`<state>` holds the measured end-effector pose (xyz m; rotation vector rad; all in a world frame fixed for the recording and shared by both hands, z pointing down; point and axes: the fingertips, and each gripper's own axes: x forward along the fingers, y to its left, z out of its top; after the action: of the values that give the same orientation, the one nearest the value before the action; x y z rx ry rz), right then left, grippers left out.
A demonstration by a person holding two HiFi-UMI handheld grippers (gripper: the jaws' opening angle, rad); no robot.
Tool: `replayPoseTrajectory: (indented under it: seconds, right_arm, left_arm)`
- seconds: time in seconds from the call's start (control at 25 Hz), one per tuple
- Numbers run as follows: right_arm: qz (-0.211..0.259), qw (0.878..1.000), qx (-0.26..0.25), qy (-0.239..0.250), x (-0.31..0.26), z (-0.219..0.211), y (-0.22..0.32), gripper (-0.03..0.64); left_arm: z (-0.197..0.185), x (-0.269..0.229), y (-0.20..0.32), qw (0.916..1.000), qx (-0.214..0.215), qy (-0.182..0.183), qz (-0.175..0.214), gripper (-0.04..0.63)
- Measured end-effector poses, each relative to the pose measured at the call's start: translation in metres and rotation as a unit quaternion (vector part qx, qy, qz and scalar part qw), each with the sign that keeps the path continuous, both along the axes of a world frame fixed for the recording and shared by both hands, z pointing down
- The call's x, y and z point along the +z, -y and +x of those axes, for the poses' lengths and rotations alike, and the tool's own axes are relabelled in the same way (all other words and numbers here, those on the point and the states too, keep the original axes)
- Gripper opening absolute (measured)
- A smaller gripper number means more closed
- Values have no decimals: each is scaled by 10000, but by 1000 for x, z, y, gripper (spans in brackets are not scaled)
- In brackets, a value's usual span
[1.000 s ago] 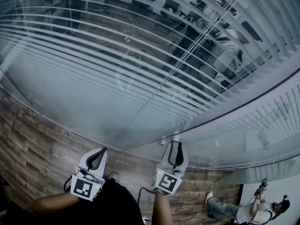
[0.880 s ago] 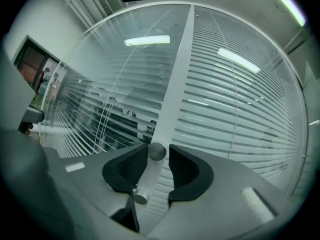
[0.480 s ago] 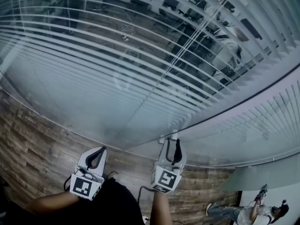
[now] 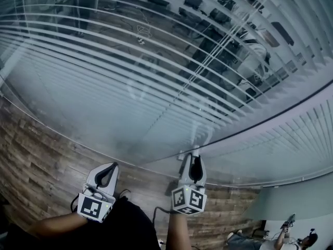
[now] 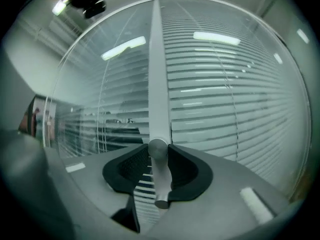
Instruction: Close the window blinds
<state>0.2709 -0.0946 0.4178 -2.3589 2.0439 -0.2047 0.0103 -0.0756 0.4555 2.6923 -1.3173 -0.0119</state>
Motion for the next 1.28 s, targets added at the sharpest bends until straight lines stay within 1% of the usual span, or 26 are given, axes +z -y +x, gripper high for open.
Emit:
replayPoseTrajectory:
  seconds: [0.08,0.12,0.24,0.36,0.4,0.44,0.48,0.52,0.56,0.6,0.64,0.72,0.8,0.84,0.96,1.0,1.08,1.12,1.16,1.2,1.24,1.28]
  right_arm:
    - [216,9965,4,803,0,3,0,127]
    - [285,9942,25,1034,0,4,0,126]
    - [451,9881,48,1472,0,3,-1,126]
    - [595,9790,13,1952,0,2,0,126]
    - [601,9781,10,1991,0,2,0,126]
    - [568,9800,11,1907,1,1,0,127]
    - [488,9848,17,1667,0,1,0,127]
    - [369,9914,34,1257,0,0,0,129]
    - [235,9972,65,704,-2,0,-1,130]
    - [117,9998,108,81,-5,0,-2,133]
    - [19,9985,148,-533,-9,-1,-3,145]
    - [-195,9873,168,-1564,-12,-4,-5,170]
    - [-473,9705,88,-2362,-10,-8,-5,174]
    - [-608,9600,40,-2734,-8,-9,-4,175]
    - [-897,9225,-56,-3755,-5,-12,0,171]
    - [-969,9119,-54,-3989,-4,-14,1,166]
    - [-1077,8981,11,-4264,-3,-15,2,132]
    - [-1103,8945,46,-4332,-3,-15,2,130]
    - [-1104,8938,69,-4345,-2,-15,2,130]
    - [-1081,8973,77,-4279,-2,-15,1,129]
    - [-1039,9062,69,-4098,-1,-14,1,127]
    - [-975,9202,45,-3791,-1,-13,0,126]
  left_arm:
    - [3,0,0,10000,16,-4,10,2]
    - [4,0,0,10000,26,-13,21,2]
    - [2,1,1,10000,29,-22,44,2]
    - [0,1,1,10000,48,-7,78,2]
    - [0,1,2,9999,57,-6,87,2]
    - [-1,1,2,9999,63,-10,84,2]
    - [-1,1,2,9999,67,-17,78,2]
    - [-1,0,2,9999,71,-23,80,2]
    - [-2,-1,2,9999,73,-26,92,2]
    - [-2,-3,3,9999,71,-27,101,2]
    - [-2,-3,4,9999,66,-22,102,2]
    - [-2,-3,5,9999,65,-15,97,2]
    - [-1,-1,5,9999,85,-16,72,2]
    - [0,-1,4,9999,100,-16,63,2]
    - [3,0,3,9999,158,-23,61,2]
    - [2,0,3,9999,162,-15,57,2]
    - [1,2,3,9999,144,10,16,2]
    - [0,3,3,9999,136,18,-8,2]
    - [0,3,2,9999,140,14,-18,2]
    - [0,3,2,9999,146,1,-15,2]
    - [0,2,2,9999,147,-20,1,2]
    - [0,0,3,9999,148,-41,27,2]
